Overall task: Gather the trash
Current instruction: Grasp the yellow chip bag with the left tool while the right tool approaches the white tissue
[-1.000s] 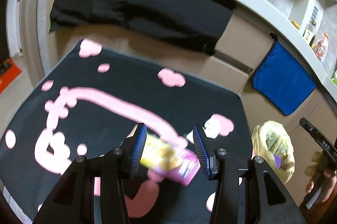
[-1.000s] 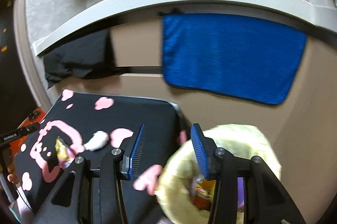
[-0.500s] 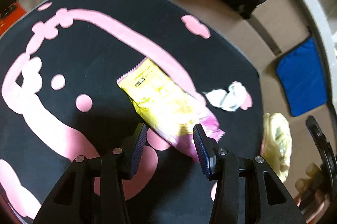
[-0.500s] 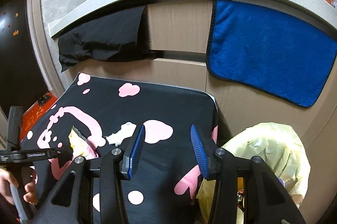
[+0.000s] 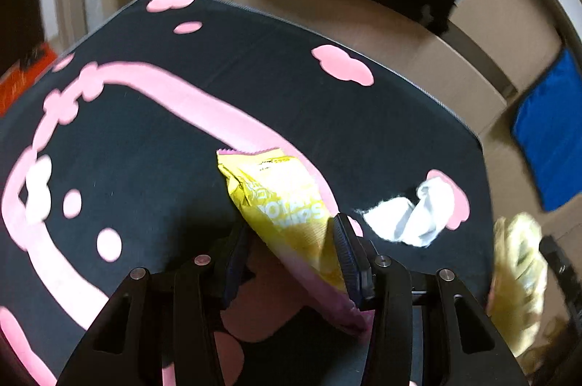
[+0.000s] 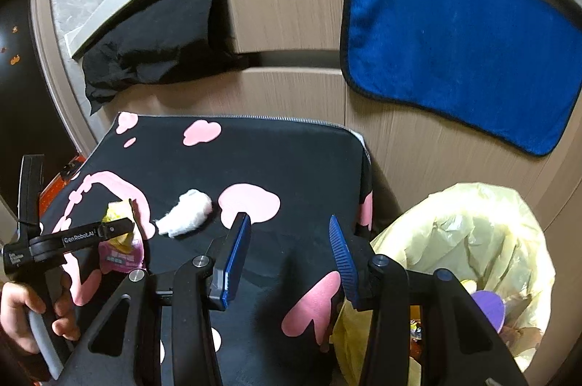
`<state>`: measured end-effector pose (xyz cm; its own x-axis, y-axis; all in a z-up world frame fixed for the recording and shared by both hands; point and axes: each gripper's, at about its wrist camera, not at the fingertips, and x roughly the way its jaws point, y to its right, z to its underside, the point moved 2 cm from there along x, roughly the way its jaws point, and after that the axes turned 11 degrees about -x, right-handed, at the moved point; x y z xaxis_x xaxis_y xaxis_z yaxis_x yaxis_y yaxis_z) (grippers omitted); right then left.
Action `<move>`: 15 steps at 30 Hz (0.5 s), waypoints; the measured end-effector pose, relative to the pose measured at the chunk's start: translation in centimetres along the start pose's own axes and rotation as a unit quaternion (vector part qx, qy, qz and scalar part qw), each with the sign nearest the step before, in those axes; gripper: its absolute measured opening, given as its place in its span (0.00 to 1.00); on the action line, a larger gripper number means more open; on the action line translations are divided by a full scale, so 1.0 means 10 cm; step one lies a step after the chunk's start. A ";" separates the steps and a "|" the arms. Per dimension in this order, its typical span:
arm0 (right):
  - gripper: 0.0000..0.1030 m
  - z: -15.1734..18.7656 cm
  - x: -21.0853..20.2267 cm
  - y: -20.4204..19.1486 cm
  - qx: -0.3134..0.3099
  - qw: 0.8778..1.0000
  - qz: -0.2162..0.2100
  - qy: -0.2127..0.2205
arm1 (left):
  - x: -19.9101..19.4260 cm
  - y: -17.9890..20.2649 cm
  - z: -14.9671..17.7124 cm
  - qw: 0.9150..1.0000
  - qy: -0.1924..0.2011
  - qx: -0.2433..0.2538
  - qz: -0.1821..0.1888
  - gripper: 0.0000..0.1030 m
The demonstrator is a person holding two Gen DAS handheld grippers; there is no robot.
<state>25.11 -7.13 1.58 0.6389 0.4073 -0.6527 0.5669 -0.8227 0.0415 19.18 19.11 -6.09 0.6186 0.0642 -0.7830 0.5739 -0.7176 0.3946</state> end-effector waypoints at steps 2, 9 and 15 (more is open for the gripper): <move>0.42 0.00 0.06 -0.01 0.001 1.000 -0.005 -0.005 | 0.01 0.00 0.02 1.000 -0.010 0.016 0.013 0.17; 0.42 -0.09 0.32 -0.26 -0.009 0.998 -0.054 -0.017 | -0.31 -0.15 -0.02 0.998 0.013 0.052 0.034 0.08; 0.42 -0.25 0.65 -0.68 -0.010 0.993 -0.114 -0.037 | -0.58 -0.38 -0.17 0.997 0.036 0.048 0.046 0.07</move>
<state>26.72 2.11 -1.09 0.4530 0.5513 -0.7006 0.7029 -0.7043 -0.0996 14.31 22.65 -2.31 0.7051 0.0416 -0.7079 0.4613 -0.7851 0.4133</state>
